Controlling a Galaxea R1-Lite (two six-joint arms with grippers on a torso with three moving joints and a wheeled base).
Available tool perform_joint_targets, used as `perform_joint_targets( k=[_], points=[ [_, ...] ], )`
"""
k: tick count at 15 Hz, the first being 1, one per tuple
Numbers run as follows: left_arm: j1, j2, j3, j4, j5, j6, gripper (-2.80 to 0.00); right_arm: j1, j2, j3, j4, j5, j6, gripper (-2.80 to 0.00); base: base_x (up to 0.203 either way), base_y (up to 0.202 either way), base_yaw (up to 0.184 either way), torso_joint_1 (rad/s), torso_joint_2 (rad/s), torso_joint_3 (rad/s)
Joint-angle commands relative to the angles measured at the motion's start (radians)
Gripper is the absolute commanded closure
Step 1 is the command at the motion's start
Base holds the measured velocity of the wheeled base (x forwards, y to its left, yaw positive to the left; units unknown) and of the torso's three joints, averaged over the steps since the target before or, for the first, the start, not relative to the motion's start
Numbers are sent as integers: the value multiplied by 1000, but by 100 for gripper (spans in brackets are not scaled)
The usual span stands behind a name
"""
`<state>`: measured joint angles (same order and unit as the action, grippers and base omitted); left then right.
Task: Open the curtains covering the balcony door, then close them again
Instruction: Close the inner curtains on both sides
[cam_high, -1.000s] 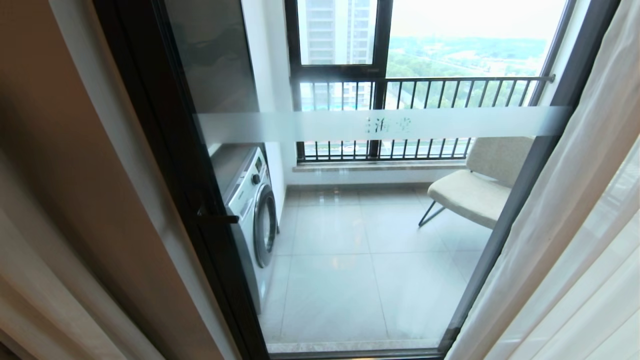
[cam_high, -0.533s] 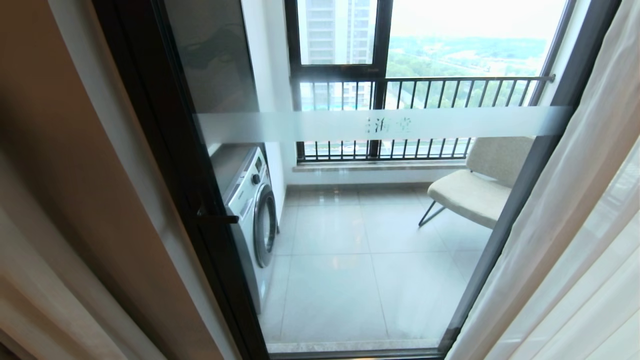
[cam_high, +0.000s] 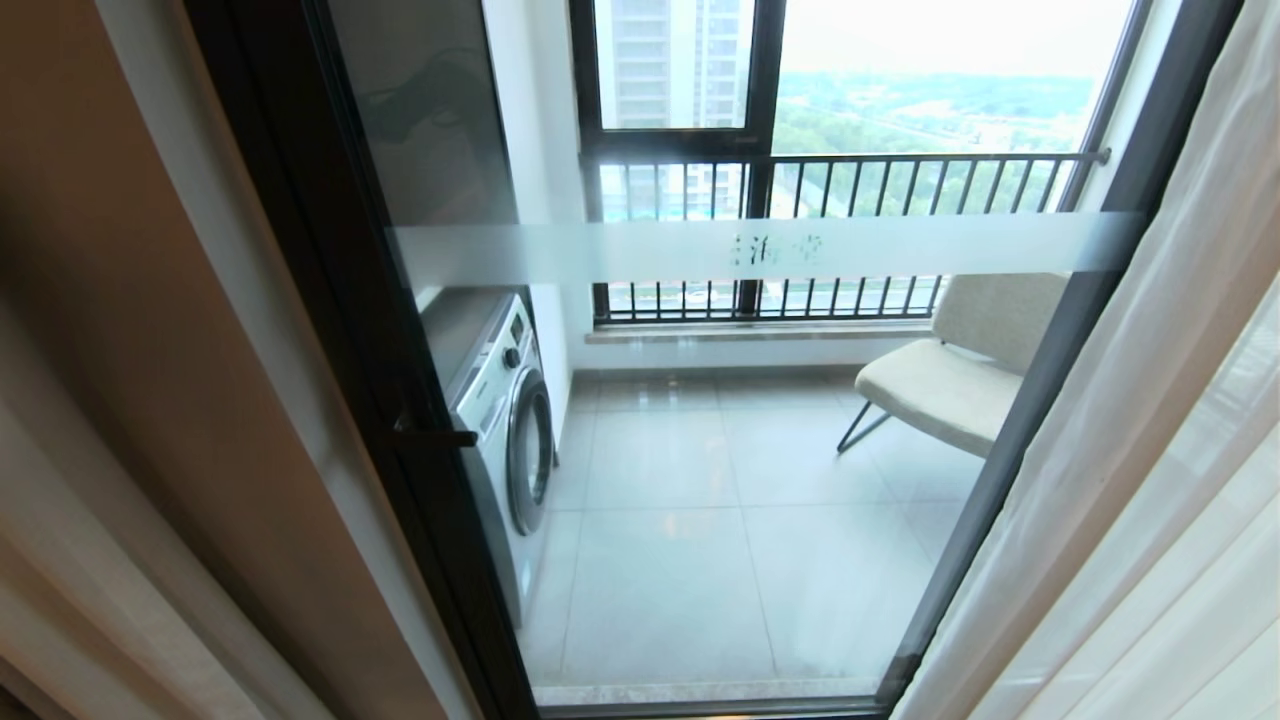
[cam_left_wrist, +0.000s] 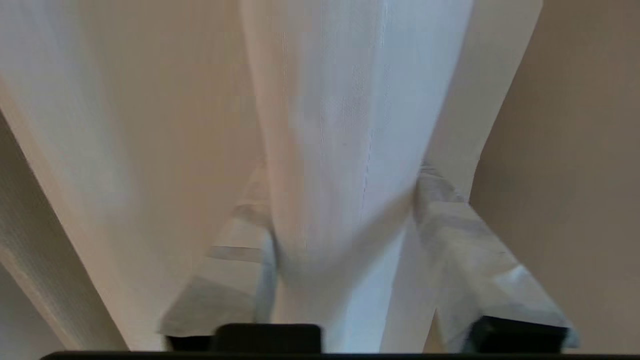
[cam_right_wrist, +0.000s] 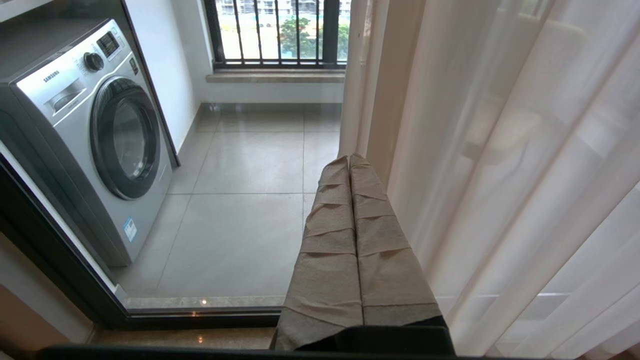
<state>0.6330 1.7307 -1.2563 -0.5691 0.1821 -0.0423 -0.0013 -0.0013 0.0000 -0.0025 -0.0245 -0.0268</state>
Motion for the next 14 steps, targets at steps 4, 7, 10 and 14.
perform_joint_targets(
  k=[4, 7, 10, 14],
  points=[
    [2, 12, -3, -17, 0, -1, 0, -1, 1, 0, -1, 0, 0, 0, 0, 0, 0, 0, 0, 0],
    [-3, 3, -3, -21, -9, -1, 0, 0, 1, 0, -1, 0, -1, 0, 0, 0, 0, 0, 0, 0],
    [-3, -29, -2, -13, -73, -1, 0, 0, 1, 0, -1, 0, -1, 0, 0, 0, 0, 0, 0, 0],
    [-23, -80, 8, -6, -125, -2, 0, 0, 1, 0, -1, 0, -1, 0, 0, 0, 0, 0, 0, 0]
  ],
)
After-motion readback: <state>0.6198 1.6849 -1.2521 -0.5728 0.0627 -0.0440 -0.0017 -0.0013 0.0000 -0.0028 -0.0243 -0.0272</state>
